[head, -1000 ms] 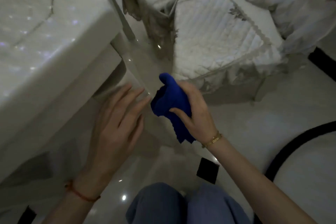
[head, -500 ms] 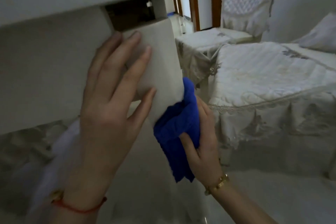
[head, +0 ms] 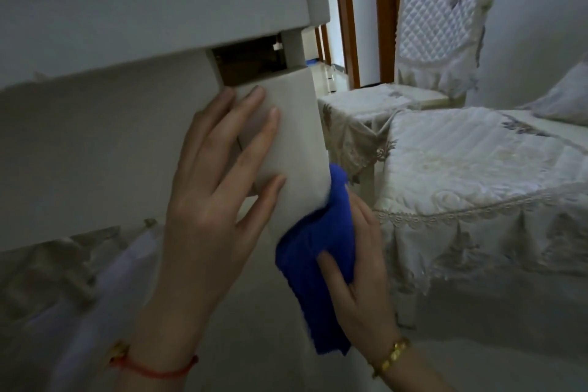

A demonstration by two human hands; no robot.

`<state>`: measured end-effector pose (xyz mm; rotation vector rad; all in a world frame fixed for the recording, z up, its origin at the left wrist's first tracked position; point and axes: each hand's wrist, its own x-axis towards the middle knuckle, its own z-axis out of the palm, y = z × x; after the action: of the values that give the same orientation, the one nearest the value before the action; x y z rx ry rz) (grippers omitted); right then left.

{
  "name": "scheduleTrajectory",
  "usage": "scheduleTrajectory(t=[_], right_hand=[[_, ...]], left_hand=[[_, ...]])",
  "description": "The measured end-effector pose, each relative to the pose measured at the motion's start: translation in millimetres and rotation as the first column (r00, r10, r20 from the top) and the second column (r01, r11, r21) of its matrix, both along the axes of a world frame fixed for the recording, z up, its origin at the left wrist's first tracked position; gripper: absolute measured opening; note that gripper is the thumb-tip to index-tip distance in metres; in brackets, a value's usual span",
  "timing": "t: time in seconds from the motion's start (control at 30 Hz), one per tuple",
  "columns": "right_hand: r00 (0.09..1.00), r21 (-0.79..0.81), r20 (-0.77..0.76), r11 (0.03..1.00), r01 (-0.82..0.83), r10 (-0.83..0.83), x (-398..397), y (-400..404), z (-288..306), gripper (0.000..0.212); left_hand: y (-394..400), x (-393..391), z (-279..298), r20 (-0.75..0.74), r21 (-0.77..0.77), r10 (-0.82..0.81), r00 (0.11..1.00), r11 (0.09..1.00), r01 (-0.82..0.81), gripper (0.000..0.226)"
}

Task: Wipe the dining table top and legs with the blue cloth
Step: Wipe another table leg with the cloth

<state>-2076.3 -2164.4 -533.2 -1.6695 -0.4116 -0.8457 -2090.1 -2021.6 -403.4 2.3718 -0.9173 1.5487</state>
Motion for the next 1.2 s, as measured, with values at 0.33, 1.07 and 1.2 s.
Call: scheduleTrajectory(t=[0.33,1.07,1.2], right_hand=[[1.0,-0.014,0.001,1.0,0.018,-0.018,-1,1,-32,0.064],[0.99,0.071,-0.016,0.987,0.141,-0.14,-2,13,-86,0.061],[0.984,0.034,-0.03,0.984,0.174,-0.173,-6,17,-128,0.062]], left_hand=[[2,2,-3,-0.014,0.02,0.007,1.0,1.0,-0.006,0.05],[2,-2,-115,-0.079,0.195,0.019,0.997,0.981,-0.003,0.051],[3,-3,-113,-0.074,0.217,0.008,0.997,0.976,0.008,0.05]])
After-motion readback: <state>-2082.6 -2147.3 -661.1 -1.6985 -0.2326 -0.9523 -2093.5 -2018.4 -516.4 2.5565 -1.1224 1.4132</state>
